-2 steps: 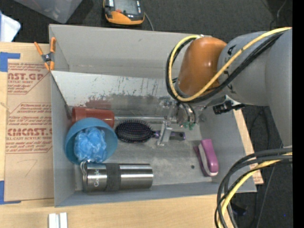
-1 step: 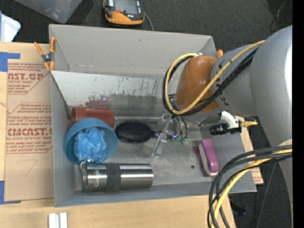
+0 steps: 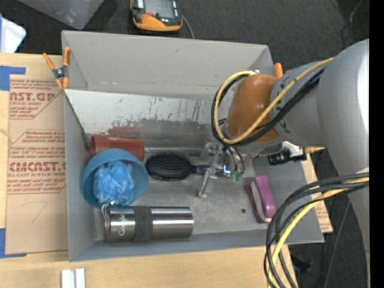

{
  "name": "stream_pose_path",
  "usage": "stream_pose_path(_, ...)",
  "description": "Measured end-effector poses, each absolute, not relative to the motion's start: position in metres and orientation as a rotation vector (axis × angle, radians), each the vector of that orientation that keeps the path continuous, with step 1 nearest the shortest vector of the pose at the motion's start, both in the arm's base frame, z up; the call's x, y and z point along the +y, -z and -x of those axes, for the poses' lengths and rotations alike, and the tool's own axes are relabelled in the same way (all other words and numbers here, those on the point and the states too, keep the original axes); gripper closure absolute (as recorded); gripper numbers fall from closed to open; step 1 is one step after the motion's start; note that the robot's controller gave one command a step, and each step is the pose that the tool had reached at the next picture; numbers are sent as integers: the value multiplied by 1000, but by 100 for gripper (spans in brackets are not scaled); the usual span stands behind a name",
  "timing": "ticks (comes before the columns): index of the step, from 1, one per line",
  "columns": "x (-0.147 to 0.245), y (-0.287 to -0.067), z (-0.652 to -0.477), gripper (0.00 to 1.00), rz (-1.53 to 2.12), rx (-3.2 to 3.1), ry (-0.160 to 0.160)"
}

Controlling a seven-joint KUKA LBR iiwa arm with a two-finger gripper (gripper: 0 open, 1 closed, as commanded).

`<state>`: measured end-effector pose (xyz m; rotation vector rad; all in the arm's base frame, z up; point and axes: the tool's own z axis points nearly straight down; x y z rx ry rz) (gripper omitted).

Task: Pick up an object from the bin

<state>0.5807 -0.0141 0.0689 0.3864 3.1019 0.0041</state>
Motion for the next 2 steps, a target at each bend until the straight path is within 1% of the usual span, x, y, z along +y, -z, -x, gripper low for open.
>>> stream_pose_path(1, 7, -70, -579, 100, -928, 3000, -5)
stream_pose_path(2, 7, -70, -579, 100, -927, 3000, -5)
